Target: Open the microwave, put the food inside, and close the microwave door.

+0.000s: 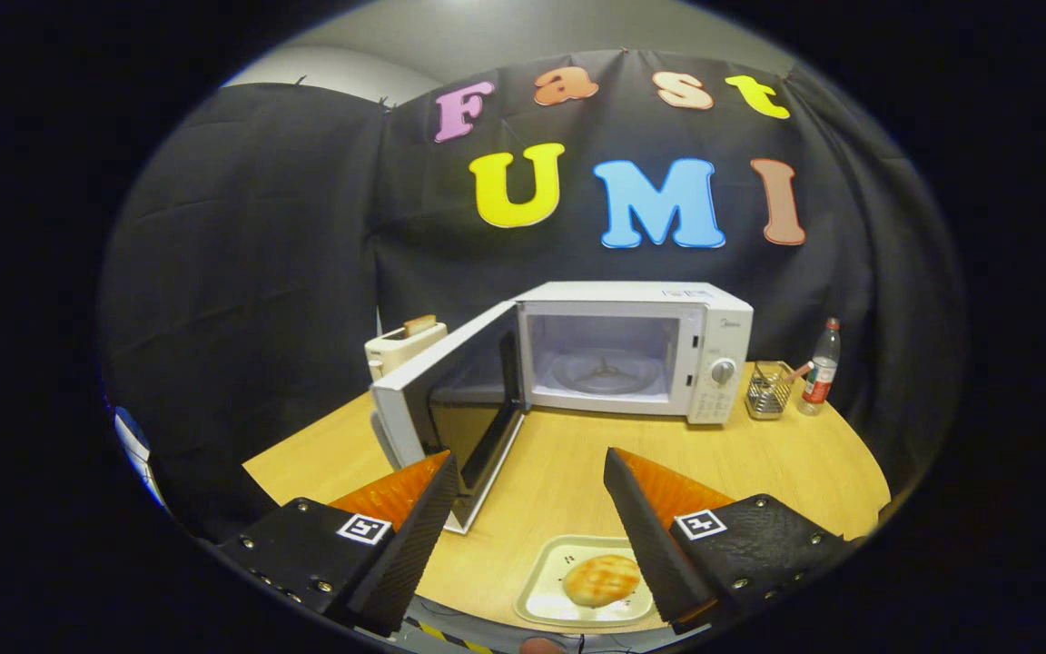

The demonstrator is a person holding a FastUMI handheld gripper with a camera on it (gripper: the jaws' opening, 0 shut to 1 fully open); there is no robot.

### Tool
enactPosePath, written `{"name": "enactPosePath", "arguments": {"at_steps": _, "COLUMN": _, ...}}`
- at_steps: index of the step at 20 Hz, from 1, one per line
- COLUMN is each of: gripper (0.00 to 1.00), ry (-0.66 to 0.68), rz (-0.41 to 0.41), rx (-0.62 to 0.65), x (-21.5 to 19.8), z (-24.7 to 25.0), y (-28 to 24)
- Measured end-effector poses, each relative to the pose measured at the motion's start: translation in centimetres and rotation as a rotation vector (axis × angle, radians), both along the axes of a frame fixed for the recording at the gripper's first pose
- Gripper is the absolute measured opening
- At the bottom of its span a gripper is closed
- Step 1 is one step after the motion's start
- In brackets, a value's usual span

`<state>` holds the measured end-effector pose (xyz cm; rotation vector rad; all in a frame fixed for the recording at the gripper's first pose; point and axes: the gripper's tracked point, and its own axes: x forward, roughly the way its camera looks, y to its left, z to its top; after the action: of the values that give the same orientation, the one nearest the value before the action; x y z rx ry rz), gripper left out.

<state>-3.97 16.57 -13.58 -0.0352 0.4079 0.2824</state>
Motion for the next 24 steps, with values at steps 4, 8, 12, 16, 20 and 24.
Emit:
{"name": "enactPosePath", "arguments": {"at_steps": 4, "gripper": 0.98, "ry": 0.081, "rz": -0.043, "rx": -0.05, "x": 0.2, "z": -4.1, "y": -2.8}}
{"name": "enactPosePath", "arguments": {"at_steps": 8, "gripper": 0.98, "ry": 0.182, "rz": -0.067, "rx": -0.085, "x": -0.2, "z": -8.5, "y": -4.3}}
{"name": "enactPosePath", "arguments": {"at_steps": 12, "gripper": 0.98, "ry": 0.281, "rz": -0.085, "rx": -0.098, "x": -0.5, "z": -12.1, "y": -5.3}}
{"name": "enactPosePath", "arguments": {"at_steps": 16, "gripper": 0.98, "ry": 0.369, "rz": -0.085, "rx": -0.122, "x": -1.4, "z": -15.1, "y": -6.0}}
{"name": "enactPosePath", "arguments": {"at_steps": 20, "gripper": 0.98, "ry": 0.42, "rz": -0.08, "rx": -0.13, "x": -1.5, "z": -16.4, "y": -6.0}}
{"name": "enactPosePath", "arguments": {"at_steps": 24, "gripper": 0.89, "ry": 0.43, "rz": -0.05, "rx": -0.146, "x": -1.1, "z": -16.7, "y": -5.7}}
